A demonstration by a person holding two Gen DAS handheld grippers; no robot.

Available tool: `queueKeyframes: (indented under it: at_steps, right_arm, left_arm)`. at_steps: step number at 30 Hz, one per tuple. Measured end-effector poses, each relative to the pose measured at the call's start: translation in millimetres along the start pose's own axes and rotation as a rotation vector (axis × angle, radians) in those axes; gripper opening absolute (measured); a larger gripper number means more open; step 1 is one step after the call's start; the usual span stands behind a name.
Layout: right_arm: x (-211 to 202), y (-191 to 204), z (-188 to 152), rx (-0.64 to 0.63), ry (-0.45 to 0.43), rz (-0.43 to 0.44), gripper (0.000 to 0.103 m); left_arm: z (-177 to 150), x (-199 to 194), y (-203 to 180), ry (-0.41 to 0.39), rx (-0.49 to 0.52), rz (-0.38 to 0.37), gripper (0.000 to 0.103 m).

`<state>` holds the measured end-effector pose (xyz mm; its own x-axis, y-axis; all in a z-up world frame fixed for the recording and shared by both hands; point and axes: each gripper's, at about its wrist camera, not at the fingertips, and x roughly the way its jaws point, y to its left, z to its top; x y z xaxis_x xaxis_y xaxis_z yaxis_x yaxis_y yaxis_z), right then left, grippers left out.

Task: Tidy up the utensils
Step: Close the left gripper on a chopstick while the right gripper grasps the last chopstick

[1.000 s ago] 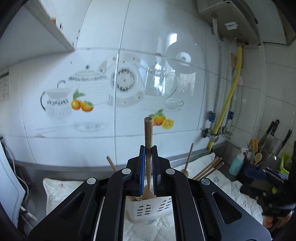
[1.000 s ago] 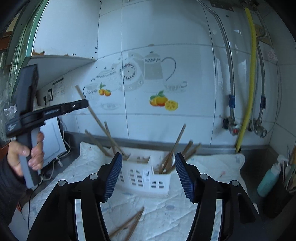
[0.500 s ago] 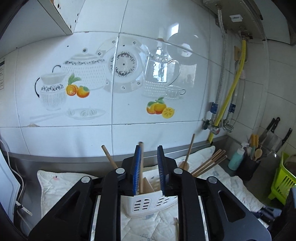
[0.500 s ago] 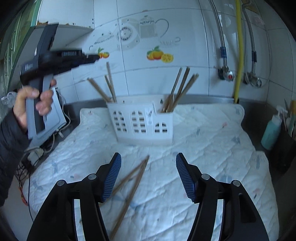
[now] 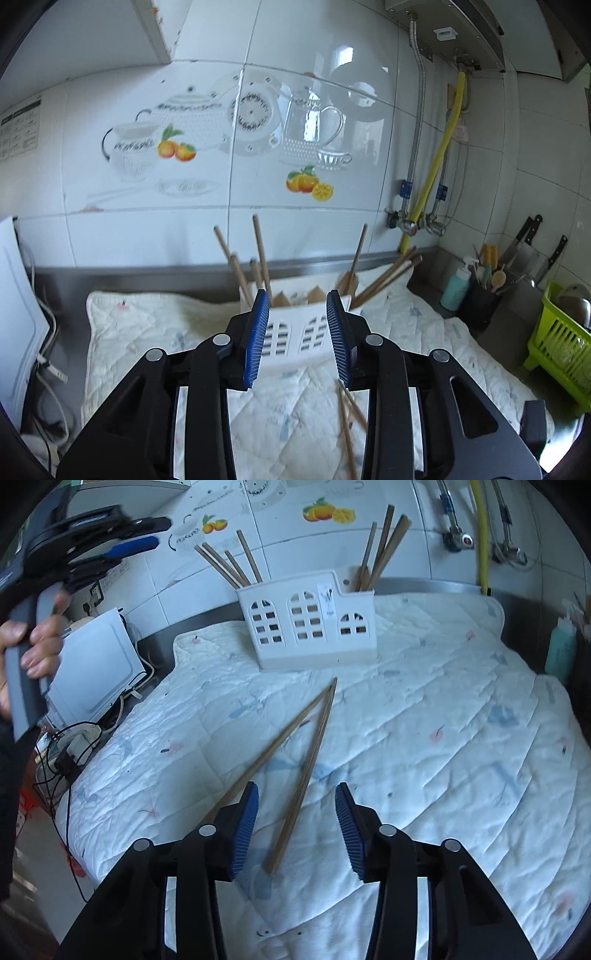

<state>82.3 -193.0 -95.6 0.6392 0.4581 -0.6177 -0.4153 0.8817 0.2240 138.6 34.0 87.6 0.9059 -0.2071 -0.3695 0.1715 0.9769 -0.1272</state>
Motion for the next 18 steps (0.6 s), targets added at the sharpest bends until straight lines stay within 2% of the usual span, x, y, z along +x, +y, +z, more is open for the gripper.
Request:
queueKeyframes:
  at_steps: [4, 11, 15, 18]
  right_arm:
    - [12, 2, -7, 0.045, 0.025, 0.007, 0.034]
    - [27, 6, -11, 0.06, 0.045, -0.007, 0.03]
    - [31, 8, -10, 0.062, 0.056, -0.025, 0.03]
    - [34, 8, -9, 0.057, 0.06, -0.041, 0.022]
  left_arm:
    - [-29, -14, 8, 0.024, -0.015, 0.035, 0.033]
    - [-72, -28, 27, 0.068, -0.088, 0.068, 0.033]
    - [-93, -33, 30, 0.094, -0.115, 0.07, 0.033]
    - [-107, -32, 27, 0.122, -0.126, 0.057, 0.033]
